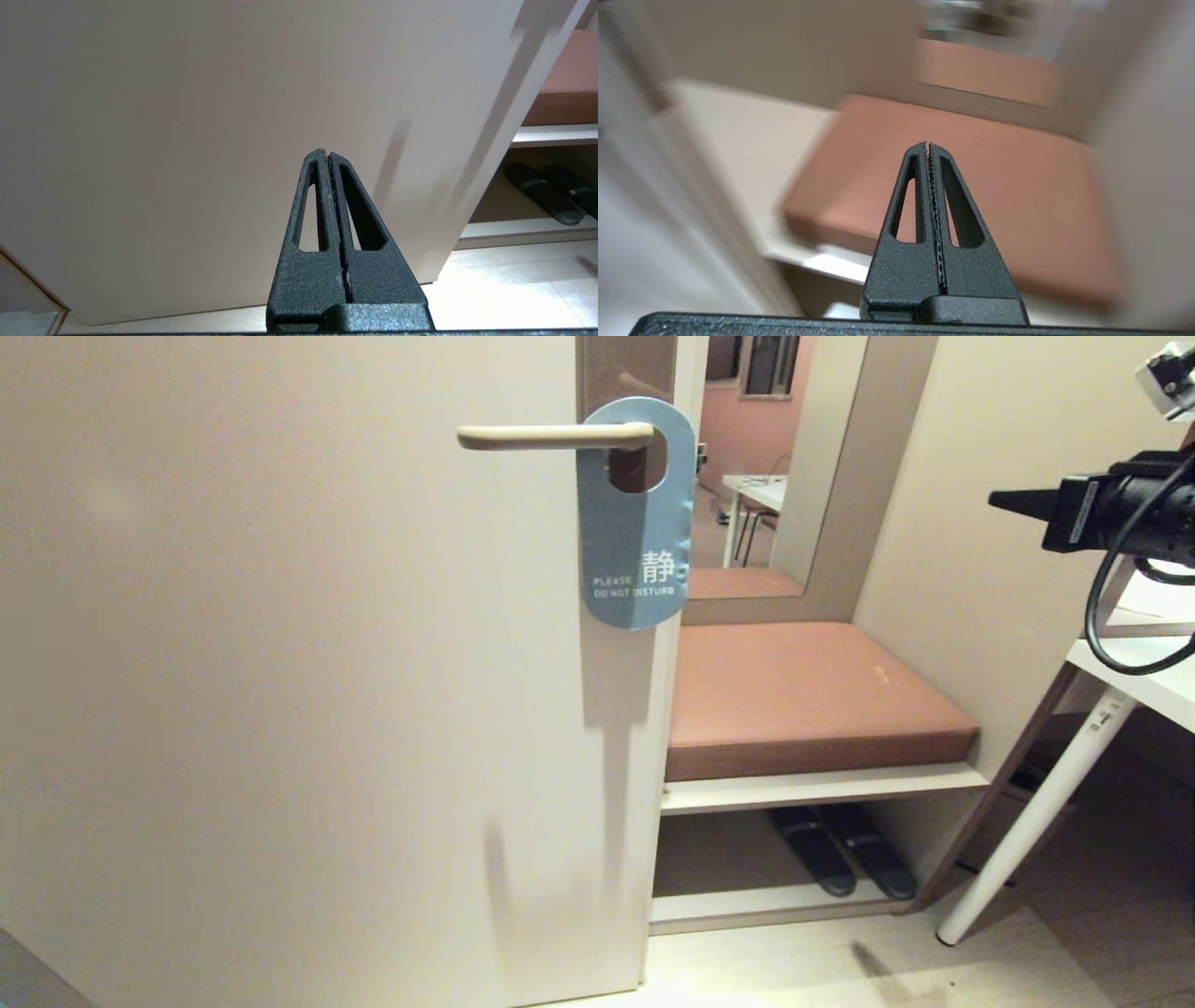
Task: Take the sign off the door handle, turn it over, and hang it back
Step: Take down the sign
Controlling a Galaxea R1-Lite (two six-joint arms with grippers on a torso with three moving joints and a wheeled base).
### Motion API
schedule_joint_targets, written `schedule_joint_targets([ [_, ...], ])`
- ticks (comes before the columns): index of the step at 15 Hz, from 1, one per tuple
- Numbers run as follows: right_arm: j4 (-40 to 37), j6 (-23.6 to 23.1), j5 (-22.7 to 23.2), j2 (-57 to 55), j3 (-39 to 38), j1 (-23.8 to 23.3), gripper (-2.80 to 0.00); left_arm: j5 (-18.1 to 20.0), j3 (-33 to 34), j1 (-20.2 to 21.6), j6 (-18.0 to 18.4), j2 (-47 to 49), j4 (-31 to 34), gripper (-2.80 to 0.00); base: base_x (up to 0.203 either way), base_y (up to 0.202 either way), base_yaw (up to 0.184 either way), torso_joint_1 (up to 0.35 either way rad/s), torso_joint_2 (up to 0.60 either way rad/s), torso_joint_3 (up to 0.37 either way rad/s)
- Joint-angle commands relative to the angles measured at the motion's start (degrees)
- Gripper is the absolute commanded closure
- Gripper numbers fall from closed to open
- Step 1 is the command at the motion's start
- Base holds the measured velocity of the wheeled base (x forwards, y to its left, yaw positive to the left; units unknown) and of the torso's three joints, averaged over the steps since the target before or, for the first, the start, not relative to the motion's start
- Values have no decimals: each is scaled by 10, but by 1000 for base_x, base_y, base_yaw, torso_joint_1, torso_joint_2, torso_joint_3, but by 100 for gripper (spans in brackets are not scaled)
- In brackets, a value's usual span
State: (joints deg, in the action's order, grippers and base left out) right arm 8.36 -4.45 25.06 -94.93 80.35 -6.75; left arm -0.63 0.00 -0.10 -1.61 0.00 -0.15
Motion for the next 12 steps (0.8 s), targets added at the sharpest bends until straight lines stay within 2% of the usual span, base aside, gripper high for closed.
schedule_joint_targets([
  [1,1,-3,122,-58,37,0,0,0,0,0,-1,0,0,0,0,0,0,0,0,0],
  [4,0,-4,270,-93,79,0,0,-1,0,0,-1,0,0,0,0,0,0,0,0,0],
  [7,-2,-4,371,-118,116,13,0,0,0,0,0,0,0,0,0,0,0,0,0,0],
  [12,-2,-2,436,-158,163,71,0,0,0,0,-1,0,0,0,0,0,0,0,0,0],
])
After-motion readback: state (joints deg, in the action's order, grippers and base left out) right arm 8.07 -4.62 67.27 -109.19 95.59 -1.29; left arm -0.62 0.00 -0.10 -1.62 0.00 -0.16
